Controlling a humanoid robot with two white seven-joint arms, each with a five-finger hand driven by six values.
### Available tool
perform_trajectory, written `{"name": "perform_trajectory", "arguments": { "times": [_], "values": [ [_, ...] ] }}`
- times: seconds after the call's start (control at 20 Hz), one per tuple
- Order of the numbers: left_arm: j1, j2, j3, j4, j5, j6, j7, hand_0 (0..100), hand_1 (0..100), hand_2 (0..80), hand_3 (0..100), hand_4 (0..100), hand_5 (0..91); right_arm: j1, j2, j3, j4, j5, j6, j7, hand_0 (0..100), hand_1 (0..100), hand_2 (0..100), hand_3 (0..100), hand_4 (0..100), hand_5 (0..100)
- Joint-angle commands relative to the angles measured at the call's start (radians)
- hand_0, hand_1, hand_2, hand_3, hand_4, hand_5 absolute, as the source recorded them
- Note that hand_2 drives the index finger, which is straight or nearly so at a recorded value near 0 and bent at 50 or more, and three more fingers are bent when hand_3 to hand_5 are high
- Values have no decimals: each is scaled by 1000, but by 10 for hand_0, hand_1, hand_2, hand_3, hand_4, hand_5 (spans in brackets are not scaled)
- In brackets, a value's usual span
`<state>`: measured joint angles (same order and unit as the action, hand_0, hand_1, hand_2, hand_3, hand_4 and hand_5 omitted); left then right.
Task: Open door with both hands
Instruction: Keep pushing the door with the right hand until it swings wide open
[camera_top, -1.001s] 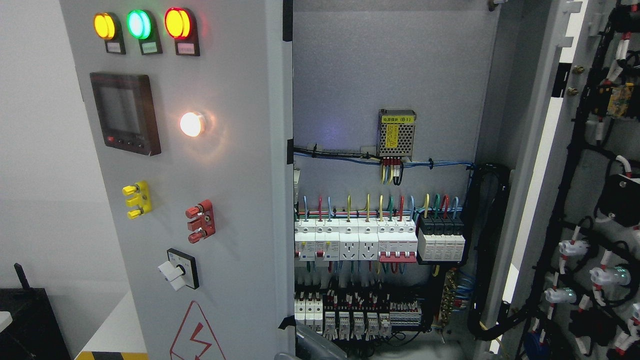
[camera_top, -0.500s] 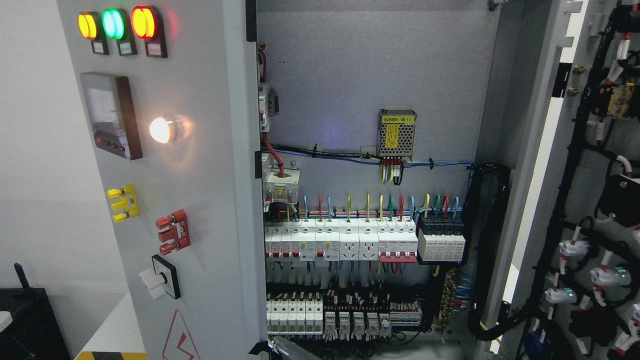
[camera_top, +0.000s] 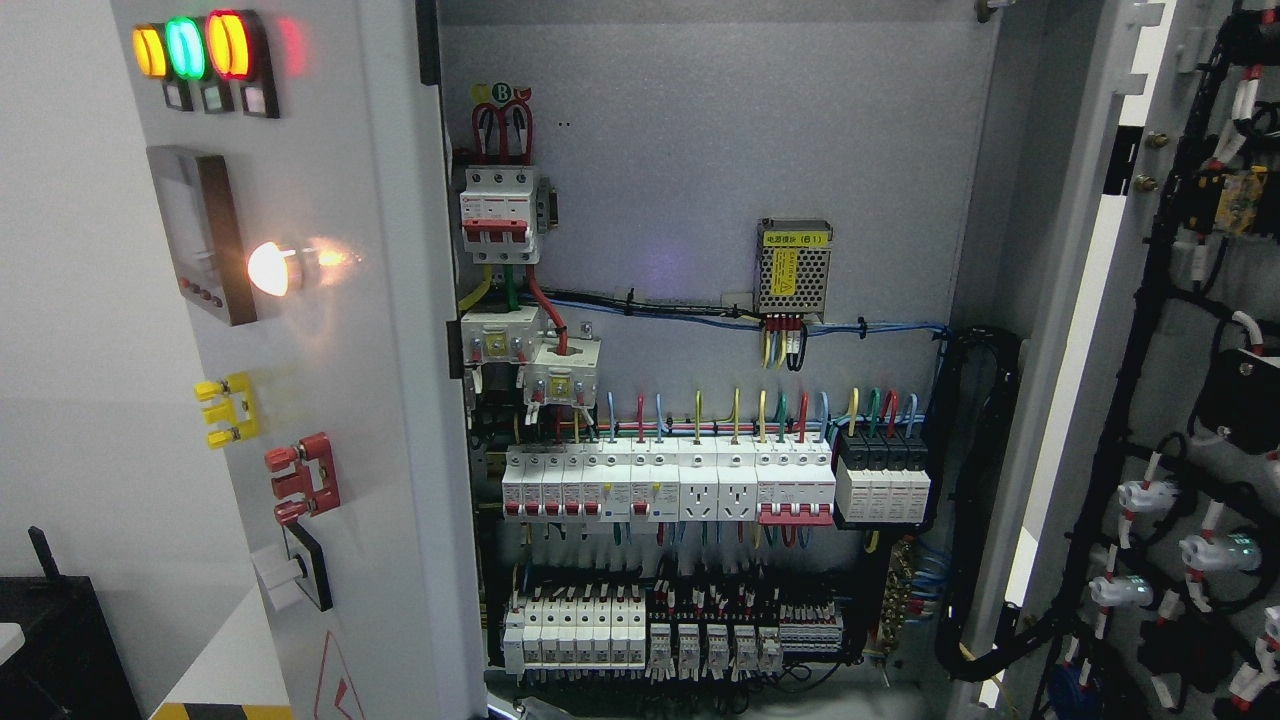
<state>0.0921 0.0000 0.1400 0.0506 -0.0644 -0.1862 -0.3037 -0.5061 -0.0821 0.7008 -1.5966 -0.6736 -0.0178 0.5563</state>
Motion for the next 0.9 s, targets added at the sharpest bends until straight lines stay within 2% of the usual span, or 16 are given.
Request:
{"name": "perform_trajectory", "arguments": {
  "times": [0.0,0.5,0.65,0.85],
  "values": [
    [0,-34,1,0,0,1,2,120,389,0,0,0,0,1,1,52,-29,-3,1,-1,120,389,0,0,0,0],
    [0,-34,0,0,0,1,2,120,389,0,0,0,0,-3,13,83,-36,-3,6,-3,120,389,0,0,0,0],
    [0,-34,1,0,0,1,2,120,389,0,0,0,0,-9,16,97,-36,-4,33,-12,120,389,0,0,0,0],
    [0,-34,1,0,0,1,2,120,389,0,0,0,0,-11,50,103,-36,-4,38,-32,120,389,0,0,0,0]
  ]
}}
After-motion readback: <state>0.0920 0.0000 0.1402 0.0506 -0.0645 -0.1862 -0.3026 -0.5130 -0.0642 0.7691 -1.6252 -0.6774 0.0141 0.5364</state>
